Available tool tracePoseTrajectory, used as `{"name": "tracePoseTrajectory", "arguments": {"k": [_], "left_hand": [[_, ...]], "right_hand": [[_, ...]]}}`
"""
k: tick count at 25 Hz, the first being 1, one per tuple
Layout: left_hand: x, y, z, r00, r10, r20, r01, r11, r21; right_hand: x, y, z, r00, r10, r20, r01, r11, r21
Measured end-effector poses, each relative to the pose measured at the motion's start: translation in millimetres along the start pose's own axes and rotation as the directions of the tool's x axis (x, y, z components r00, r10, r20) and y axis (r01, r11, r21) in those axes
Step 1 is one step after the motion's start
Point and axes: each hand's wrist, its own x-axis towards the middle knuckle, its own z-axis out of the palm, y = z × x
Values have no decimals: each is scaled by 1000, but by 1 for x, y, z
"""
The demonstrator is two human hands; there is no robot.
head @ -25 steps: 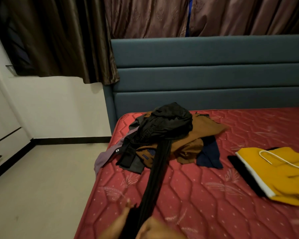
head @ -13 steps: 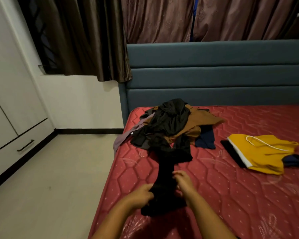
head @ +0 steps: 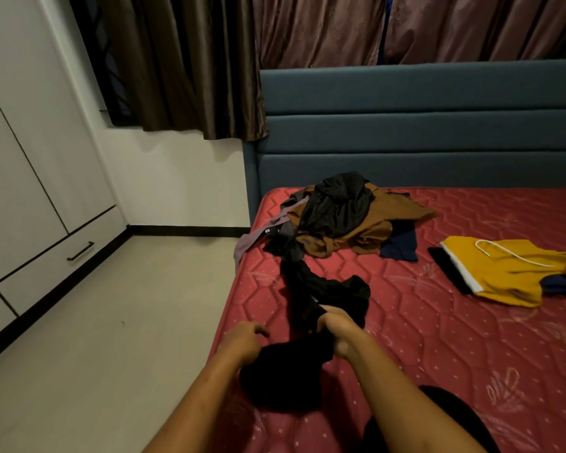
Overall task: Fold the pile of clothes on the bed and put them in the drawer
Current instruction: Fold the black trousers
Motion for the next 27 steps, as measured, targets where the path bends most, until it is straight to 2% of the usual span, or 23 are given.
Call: {"name": "tracePoseTrajectory", "arguments": {"k": [3,5,7,8,9,11,13,15,17,19,21,24,27], "left_hand": [[-1,4,14,999,8,-43,-19,967,-253],[-3,19,15,999,-21,-44,-4,863,-506],[-1,32,11,996,-59,67,89,717,-691],[1,35,10,990,-64,124,135,669,-731],[5,36,12,985,-72,157,165,663,-730],[13,33,20,978,-105,182,204,671,-713],[18,27,29,978,-136,158,208,708,-675],[22,20,35,981,-135,139,192,750,-633],[24,17,37,989,-118,90,148,808,-570],[33,13,39,995,-92,30,96,904,-417],[41,12,40,998,-67,5,67,970,-234],[46,16,38,1000,-18,11,19,1000,-10],[40,23,38,1000,2,-31,0,998,61]], "right_hand": [[-10,-9,9,992,-51,116,72,981,-181],[-15,-16,13,977,-61,202,119,950,-290],[-17,-20,15,947,-12,321,144,909,-391],[-17,-20,13,930,28,367,144,890,-433],[-17,-22,12,916,76,393,126,877,-463],[-10,-17,6,926,112,361,89,864,-495],[3,-7,-1,980,9,197,102,829,-550],[16,8,-11,989,-148,7,111,709,-697],[21,19,-15,982,-178,-69,40,543,-839],[24,23,-12,979,-165,-118,-32,450,-893],[30,22,-14,980,-126,-156,-84,447,-890],[34,19,-23,978,-124,-170,-83,516,-853],[29,16,-24,974,-219,-64,99,659,-746]]}}
